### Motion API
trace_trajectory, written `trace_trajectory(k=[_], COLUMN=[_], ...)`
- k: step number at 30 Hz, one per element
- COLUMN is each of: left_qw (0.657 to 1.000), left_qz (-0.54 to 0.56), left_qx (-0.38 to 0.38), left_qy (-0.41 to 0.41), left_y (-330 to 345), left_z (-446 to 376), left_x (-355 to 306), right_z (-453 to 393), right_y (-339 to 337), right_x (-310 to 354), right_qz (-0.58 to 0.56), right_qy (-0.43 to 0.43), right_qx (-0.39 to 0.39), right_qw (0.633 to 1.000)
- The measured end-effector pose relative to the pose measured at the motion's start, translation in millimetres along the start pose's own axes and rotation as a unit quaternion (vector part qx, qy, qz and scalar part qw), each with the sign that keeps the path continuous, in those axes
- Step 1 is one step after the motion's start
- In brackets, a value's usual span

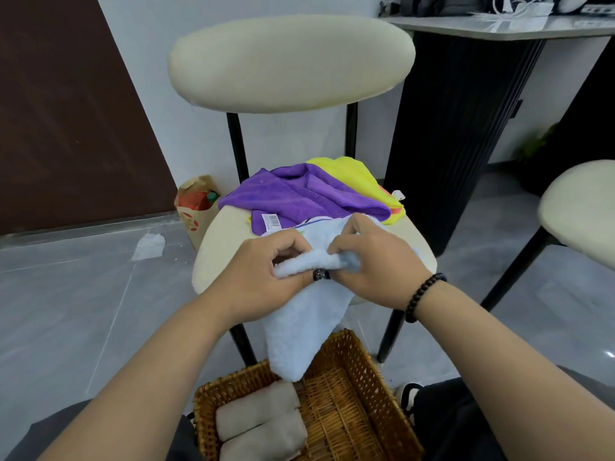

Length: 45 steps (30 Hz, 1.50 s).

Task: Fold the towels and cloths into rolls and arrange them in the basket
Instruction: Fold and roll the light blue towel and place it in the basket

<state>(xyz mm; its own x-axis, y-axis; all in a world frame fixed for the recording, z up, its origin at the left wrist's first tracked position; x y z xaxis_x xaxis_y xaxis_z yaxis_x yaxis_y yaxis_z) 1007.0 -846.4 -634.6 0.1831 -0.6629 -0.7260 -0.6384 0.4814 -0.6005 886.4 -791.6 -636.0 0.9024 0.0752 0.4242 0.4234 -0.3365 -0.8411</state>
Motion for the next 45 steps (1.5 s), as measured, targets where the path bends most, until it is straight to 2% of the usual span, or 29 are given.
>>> trace_trajectory(k=[4, 6, 8, 10, 13, 16, 19, 22, 24, 26, 28, 30, 32, 34, 36, 39, 40, 42, 43, 45], left_qw=[0.996, 0.988, 0.977, 0.975, 0.987, 0.988, 0.978, 0.954, 0.942, 0.949, 0.962, 0.974, 0.984, 0.980, 0.954, 0.936, 0.943, 0.979, 0.993, 0.993], left_qz=[-0.030, -0.095, -0.165, -0.175, -0.100, -0.025, 0.055, 0.121, 0.118, 0.066, 0.017, -0.009, 0.003, 0.095, 0.200, 0.228, 0.210, 0.099, 0.017, -0.110], left_qx=[0.044, 0.060, 0.076, 0.082, 0.083, 0.124, 0.172, 0.238, 0.281, 0.284, 0.255, 0.212, 0.162, 0.145, 0.175, 0.219, 0.211, 0.151, 0.100, -0.018], left_qy=[-0.067, -0.101, -0.110, -0.107, -0.093, -0.092, -0.105, -0.137, -0.141, -0.115, -0.095, -0.083, -0.077, -0.101, -0.140, -0.154, -0.150, -0.096, -0.054, 0.030], left_y=[4.7, 5.1, 6.6, 7.1, 9.0, 18.1, 24.1, 33.9, 44.5, 54.1, 59.1, 55.0, 41.6, 30.4, 30.0, 36.5, 35.4, 21.8, 9.6, -18.9], left_z=[2.2, 2.8, 3.0, 2.4, 0.6, 2.4, 3.9, 8.1, 14.0, 16.0, 14.8, 10.9, 6.8, 6.3, 10.2, 15.0, 12.9, 3.3, -1.4, -5.8], left_x=[18.4, 31.7, 38.3, 36.4, 23.1, 10.6, 2.7, 3.7, 4.2, 3.3, 2.0, 2.4, 3.4, 6.1, 8.9, 6.1, 6.1, 2.7, -1.7, -16.4], right_z=[1.0, 2.1, 3.0, 3.5, 6.2, 10.6, 15.3, 15.9, 11.1, 6.7, 11.3, 15.8, 15.5, 16.0, 19.6, 26.7, 29.7, 35.3, 38.2, 44.0], right_y=[-6.6, -10.5, -19.7, -34.6, -55.4, -70.4, -80.5, -79.6, -67.2, -37.5, -6.7, 5.4, -6.5, -27.2, -46.0, -71.6, -80.5, -96.2, -102.7, -114.7], right_x=[-14.4, -16.7, -16.8, -20.6, -29.1, -31.5, -33.7, -27.4, -26.8, -31.2, -31.0, -32.5, -34.3, -37.2, -41.8, -43.7, -44.0, -48.4, -50.9, -52.9], right_qz=[-0.002, -0.012, -0.043, -0.081, -0.146, -0.153, -0.134, -0.093, -0.077, -0.092, -0.087, -0.077, -0.073, -0.083, -0.112, -0.099, -0.086, -0.068, -0.068, -0.072], right_qy=[0.026, 0.030, 0.029, 0.036, 0.047, 0.048, 0.050, 0.033, 0.041, 0.058, 0.046, 0.034, 0.031, 0.035, 0.044, 0.034, 0.029, 0.035, 0.040, 0.048], right_qx=[0.005, 0.005, -0.018, -0.062, -0.146, -0.210, -0.257, -0.264, -0.203, -0.055, 0.082, 0.125, 0.083, 0.021, -0.032, -0.128, -0.161, -0.222, -0.251, -0.304], right_qw=[1.000, 0.999, 0.998, 0.994, 0.977, 0.965, 0.956, 0.959, 0.975, 0.993, 0.992, 0.989, 0.993, 0.996, 0.992, 0.986, 0.983, 0.972, 0.965, 0.949])
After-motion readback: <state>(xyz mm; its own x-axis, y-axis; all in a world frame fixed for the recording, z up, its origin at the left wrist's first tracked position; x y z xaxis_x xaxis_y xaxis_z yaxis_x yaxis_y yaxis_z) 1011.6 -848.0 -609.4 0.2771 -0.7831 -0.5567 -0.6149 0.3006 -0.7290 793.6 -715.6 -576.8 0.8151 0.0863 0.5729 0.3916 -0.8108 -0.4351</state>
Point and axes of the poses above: each hand's wrist, its own z-axis away from the middle knuckle, its own y-axis out of the palm, x = y × z, the point moved 9 cm from there along -z, towards the middle knuckle, and after that the axes turned 3 degrees about -z, right-handed, at the moved point
